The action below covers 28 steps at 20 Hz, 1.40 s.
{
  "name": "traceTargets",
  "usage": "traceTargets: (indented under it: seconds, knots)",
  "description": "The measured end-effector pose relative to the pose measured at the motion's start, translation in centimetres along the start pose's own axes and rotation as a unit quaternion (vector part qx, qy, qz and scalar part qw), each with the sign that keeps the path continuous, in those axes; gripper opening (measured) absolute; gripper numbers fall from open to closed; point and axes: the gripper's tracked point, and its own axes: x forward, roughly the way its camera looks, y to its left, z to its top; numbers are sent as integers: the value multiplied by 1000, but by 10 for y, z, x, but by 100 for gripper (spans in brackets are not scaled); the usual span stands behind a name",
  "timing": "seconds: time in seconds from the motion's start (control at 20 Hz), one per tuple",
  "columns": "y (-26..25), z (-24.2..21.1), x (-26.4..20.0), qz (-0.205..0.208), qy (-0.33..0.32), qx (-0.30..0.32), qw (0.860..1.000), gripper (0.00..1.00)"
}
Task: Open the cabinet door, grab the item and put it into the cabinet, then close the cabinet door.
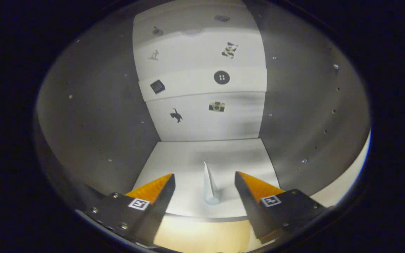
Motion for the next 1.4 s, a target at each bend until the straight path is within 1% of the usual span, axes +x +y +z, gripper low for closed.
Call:
traceTargets:
  seconds: [0.2, 0.35, 0.45, 0.85, 1.05, 1.2, 1.4]
  knots:
    - [-5, 14, -42, -21, -72, -31, 997, 100]
    - [-3, 16, -81, -37, -111, -58, 991, 100]
    - [-2, 14, -107, -45, -130, -65, 988, 100]
    - [-5, -12, -221, -51, -167, -22, 984, 99]
    - [-6, -32, -270, -59, -183, -22, 981, 99]
    - [-20, -50, -304, -85, -190, -9, 978, 99]
    - [-57, -78, -354, -149, -194, 16, 969, 99]
